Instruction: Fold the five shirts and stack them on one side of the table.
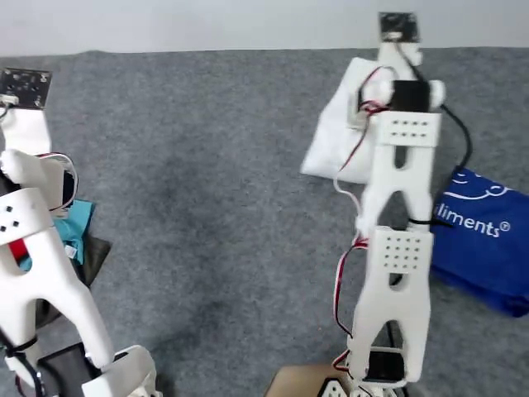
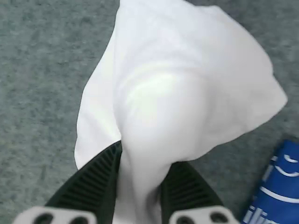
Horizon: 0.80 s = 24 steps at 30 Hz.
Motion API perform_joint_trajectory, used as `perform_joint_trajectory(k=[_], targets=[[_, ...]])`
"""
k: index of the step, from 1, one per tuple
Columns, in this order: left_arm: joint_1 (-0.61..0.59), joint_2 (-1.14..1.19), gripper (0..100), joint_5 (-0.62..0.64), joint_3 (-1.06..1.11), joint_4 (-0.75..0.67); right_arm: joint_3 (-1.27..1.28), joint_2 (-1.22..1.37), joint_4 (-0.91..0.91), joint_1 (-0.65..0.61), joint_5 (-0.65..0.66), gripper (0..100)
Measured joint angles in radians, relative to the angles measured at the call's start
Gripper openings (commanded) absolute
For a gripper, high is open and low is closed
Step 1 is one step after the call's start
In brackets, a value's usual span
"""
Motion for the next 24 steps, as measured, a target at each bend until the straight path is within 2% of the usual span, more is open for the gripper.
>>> perform_joint_trajectory(k=[8, 14, 18, 24], targets=[[0.0, 0.0, 0, 0.0, 0.0, 0.0, 0.446, -0.324, 0.0, 0.08, 0.072, 0.9], [0.0, 0.0, 0, 0.0, 0.0, 0.0, 0.76, -0.557, 0.002, 0.184, 0.143, 0.9], [0.0, 0.0, 0, 0.0, 0.0, 0.0, 0.873, -0.637, 0.002, 0.272, 0.201, 0.9], [0.0, 0.0, 0, 0.0, 0.0, 0.0, 0.899, -0.664, 0.002, 0.399, 0.308, 1.0]])
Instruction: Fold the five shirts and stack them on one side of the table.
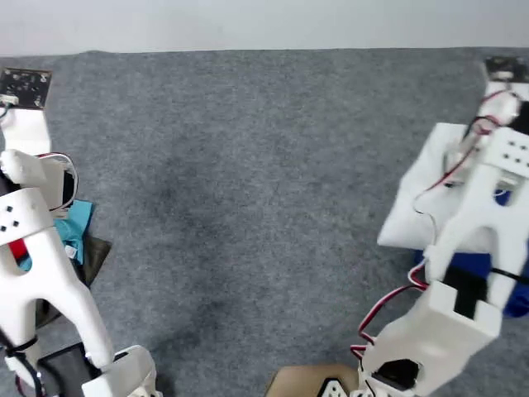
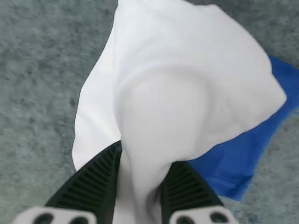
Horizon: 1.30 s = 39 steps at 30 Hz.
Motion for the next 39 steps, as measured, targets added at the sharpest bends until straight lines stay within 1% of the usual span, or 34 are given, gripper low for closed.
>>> perform_joint_trajectory(k=[4, 9, 14, 21, 28, 30, 34, 35, 39], targets=[[0.0, 0.0, 0, 0.0, 0.0, 0.0, 0.002, 0.0, 0.0, 0.049, 0.091, 1.0], [0.0, 0.0, 0, 0.0, 0.0, 0.0, 0.002, 0.017, 0.0, 0.089, 0.152, 1.0], [0.0, 0.0, 0, 0.0, 0.0, 0.0, 0.002, 0.061, -0.011, 0.153, 0.196, 1.0], [0.0, 0.0, 0, 0.0, 0.0, 0.0, 0.002, 0.187, -0.107, 0.242, 0.259, 1.0], [0.0, 0.0, 0, 0.0, 0.0, 0.0, 0.002, 0.256, -0.161, 0.29, 0.272, 1.4], [0.0, 0.0, 0, 0.0, 0.0, 0.0, 0.002, 0.261, -0.18, 0.296, 0.272, 5.8], [0.0, 0.0, 0, 0.0, 0.0, 0.0, 0.002, 0.261, -0.186, 0.305, 0.302, 24.4], [0.0, 0.0, 0, 0.0, 0.0, 0.0, 0.002, 0.261, -0.186, 0.308, 0.304, 27.2], [0.0, 0.0, 0, 0.0, 0.0, 0.0, -0.014, 0.261, -0.187, 0.338, 0.304, 27.8]])
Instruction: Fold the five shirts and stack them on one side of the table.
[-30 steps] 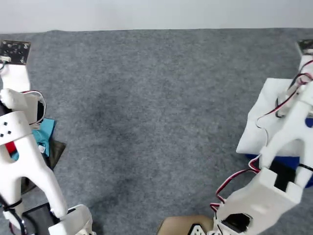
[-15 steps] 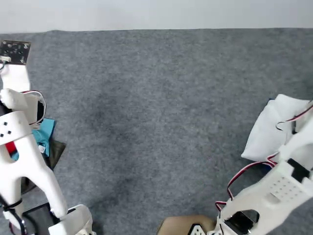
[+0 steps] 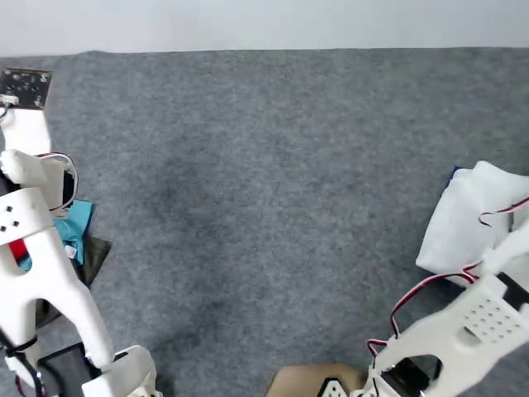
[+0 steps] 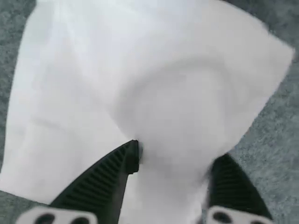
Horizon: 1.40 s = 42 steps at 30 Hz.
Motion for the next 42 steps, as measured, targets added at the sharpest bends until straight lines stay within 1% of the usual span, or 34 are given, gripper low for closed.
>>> perform_joint_trajectory(k=[3, 7, 9, 13, 16, 24, 27, 34, 38, 42], targets=[[0.0, 0.0, 0, 0.0, 0.0, 0.0, -0.08, 0.0, 0.052, 0.005, 0.0, 27.8], [0.0, 0.0, 0, 0.0, 0.0, 0.0, -0.252, 0.0, 0.17, 0.003, 0.0, 26.6], [0.0, 0.0, 0, 0.0, 0.0, 0.0, -0.296, 0.0, 0.184, -0.011, 0.0, 21.1], [0.0, 0.0, 0, 0.0, 0.0, 0.0, -0.308, 0.037, 0.184, -0.035, 0.0, 6.1], [0.0, 0.0, 0, 0.0, 0.0, 0.0, -0.308, 0.123, 0.172, -0.043, 0.002, 1.4], [0.0, 0.0, 0, 0.0, 0.0, 0.0, -0.308, 0.364, -0.029, -0.012, 0.0, 1.1], [0.0, 0.0, 0, 0.0, 0.0, 0.0, -0.354, 0.368, -0.002, -0.011, 0.0, 1.1], [0.0, 0.0, 0, 0.0, 0.0, 0.0, -0.58, 0.367, 0.176, -0.023, 0.0, 1.1], [0.0, -0.009, 0, 0.0, 0.0, 0.0, -0.672, 0.336, 0.186, -0.018, 0.002, 1.0], [0.0, -0.064, 0, -0.028, 0.0, 0.0, -0.692, 0.247, 0.186, 0.005, 0.002, 1.0]])
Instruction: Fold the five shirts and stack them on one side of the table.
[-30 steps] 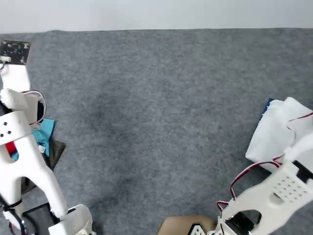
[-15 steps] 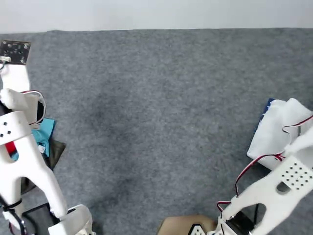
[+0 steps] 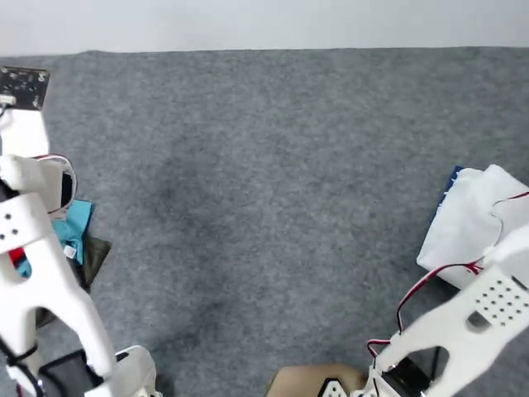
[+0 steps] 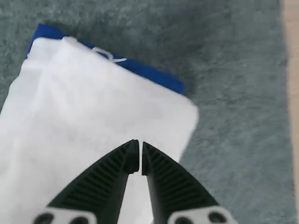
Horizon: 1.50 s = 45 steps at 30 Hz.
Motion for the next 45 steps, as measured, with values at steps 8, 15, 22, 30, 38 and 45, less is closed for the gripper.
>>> perform_joint_trajectory(k=[8, 15, 22, 30, 38, 45], targets=[[0.0, -0.117, 1, -0.02, 0.0, 0.0, 0.078, -0.232, 0.0, -0.034, -0.103, 0.9], [0.0, -0.203, 1, -0.015, 0.0, 0.002, 0.594, -0.631, 0.002, -0.21, -0.195, 0.9], [-0.107, -0.262, 1, -0.017, 0.0, 0.002, 1.162, -1.04, 0.0, -0.37, -0.485, 0.9], [-0.313, -0.219, 1, -0.129, 0.0, -0.029, 1.651, -1.455, -0.21, -0.393, -0.618, 0.9], [-0.341, -0.219, 1, -0.157, 0.0, -0.029, 2.208, -2.007, -0.539, -0.402, -0.634, 0.9], [-0.341, -0.219, 1, -0.157, 0.0, -0.029, 2.615, -2.464, -0.569, -0.428, -0.574, 0.9]])
